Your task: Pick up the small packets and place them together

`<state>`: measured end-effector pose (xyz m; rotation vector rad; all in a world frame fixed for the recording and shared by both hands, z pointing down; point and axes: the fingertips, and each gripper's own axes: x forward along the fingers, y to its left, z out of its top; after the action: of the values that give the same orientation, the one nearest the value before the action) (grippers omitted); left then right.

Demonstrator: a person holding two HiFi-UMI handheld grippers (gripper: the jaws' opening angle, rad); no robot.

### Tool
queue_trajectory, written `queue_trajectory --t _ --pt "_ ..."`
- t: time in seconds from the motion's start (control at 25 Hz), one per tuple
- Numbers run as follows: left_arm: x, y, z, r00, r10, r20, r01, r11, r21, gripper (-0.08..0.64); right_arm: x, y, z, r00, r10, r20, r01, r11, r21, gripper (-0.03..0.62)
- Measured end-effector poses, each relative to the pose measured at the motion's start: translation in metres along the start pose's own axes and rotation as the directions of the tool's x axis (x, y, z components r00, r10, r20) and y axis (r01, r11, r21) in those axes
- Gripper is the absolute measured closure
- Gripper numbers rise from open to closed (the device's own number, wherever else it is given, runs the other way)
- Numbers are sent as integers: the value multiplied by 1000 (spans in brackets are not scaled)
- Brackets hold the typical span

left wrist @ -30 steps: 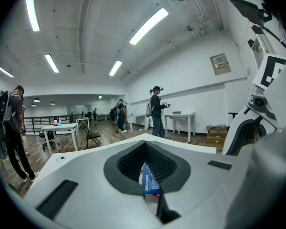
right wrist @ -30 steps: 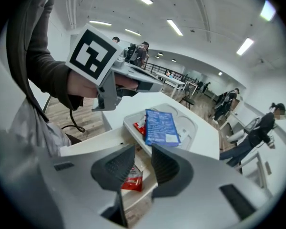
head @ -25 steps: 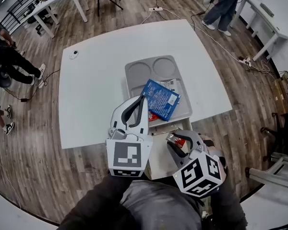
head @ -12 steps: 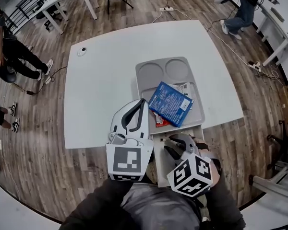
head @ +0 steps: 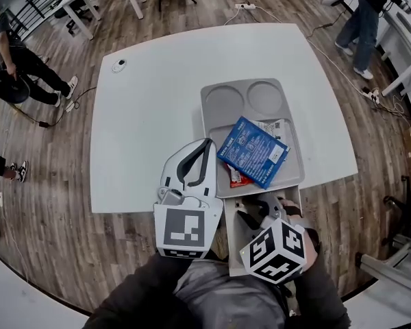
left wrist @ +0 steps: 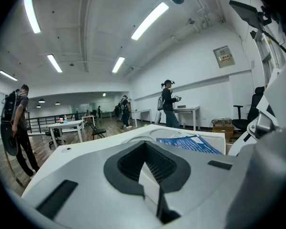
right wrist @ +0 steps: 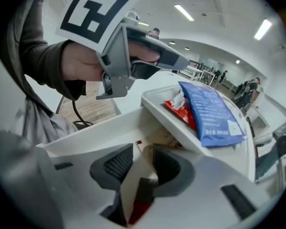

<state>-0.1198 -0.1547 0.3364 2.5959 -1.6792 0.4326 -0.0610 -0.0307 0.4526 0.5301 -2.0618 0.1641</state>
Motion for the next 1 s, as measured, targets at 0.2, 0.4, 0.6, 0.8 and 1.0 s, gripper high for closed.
queue_trajectory --t 0.2,0.4,0.6,0.8,1.0 --pt "5 1 -2 1000 -2 -7 2 1000 -1 560 3 8 2 997 73 22 -73 997 23 560" --pt "4 0 -3 1000 -6 -18 6 1000 3 560 1 12 0 996 91 6 -91 996 -18 590" --pt "-3 -2 4 1000 -7 -23 7 1000 2 560 -13 18 1 996 92 10 -91 996 -23 591" --pt "-15 -7 13 1000 -2 -24 2 1000 -1 560 -43 25 13 996 77 48 -75 996 -41 591" --pt "-33 -9 32 1000 14 -9 -14 1000 1 560 -74 32 24 996 53 72 -48 996 -69 591"
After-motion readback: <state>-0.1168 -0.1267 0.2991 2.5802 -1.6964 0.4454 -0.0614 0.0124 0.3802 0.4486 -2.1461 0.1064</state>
